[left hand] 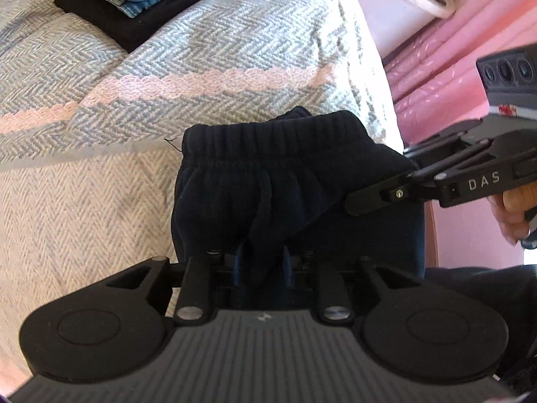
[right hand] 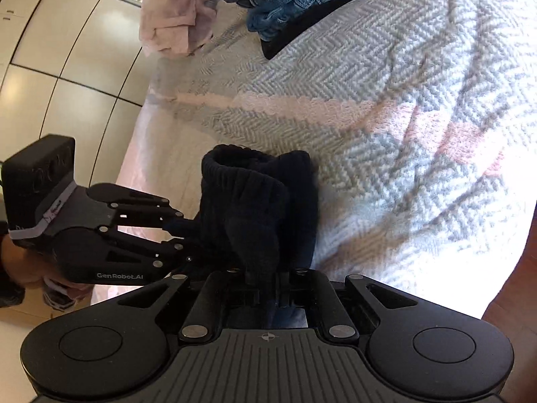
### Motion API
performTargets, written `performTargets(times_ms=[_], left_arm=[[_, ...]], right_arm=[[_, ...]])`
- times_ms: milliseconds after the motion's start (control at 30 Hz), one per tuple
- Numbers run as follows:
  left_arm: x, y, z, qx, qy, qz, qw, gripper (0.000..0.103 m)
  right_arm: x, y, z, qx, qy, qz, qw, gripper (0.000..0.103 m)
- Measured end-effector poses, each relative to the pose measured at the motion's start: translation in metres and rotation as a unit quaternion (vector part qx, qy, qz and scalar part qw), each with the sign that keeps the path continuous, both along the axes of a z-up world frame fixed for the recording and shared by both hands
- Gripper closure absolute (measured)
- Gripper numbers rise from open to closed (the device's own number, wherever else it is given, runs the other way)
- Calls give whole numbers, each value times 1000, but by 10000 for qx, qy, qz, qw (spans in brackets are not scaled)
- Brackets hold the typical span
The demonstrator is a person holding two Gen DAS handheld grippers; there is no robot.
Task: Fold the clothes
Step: 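Grasp the waistband with the right gripper while the left gripper grasps it too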
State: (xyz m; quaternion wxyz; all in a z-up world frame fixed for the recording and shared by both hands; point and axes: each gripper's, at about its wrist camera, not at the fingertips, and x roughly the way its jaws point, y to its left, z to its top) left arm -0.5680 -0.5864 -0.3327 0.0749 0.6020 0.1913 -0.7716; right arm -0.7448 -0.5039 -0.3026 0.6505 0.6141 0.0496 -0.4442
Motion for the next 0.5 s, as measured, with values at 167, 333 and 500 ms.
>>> performTargets(times_ms=[167, 333, 500], left_arm=[[19, -2, 13, -79, 369, 158, 9992, 77], [29, -5, 13, -71, 628, 301, 9975, 65], [33, -9, 7, -3, 876, 449, 9951, 62]], right_arm=[[3, 5, -3, 73, 6, -105, 9999, 82], [8, 13, 4, 33, 164, -176, 9997, 77], [16, 11, 9, -63, 353, -167, 9992, 77]])
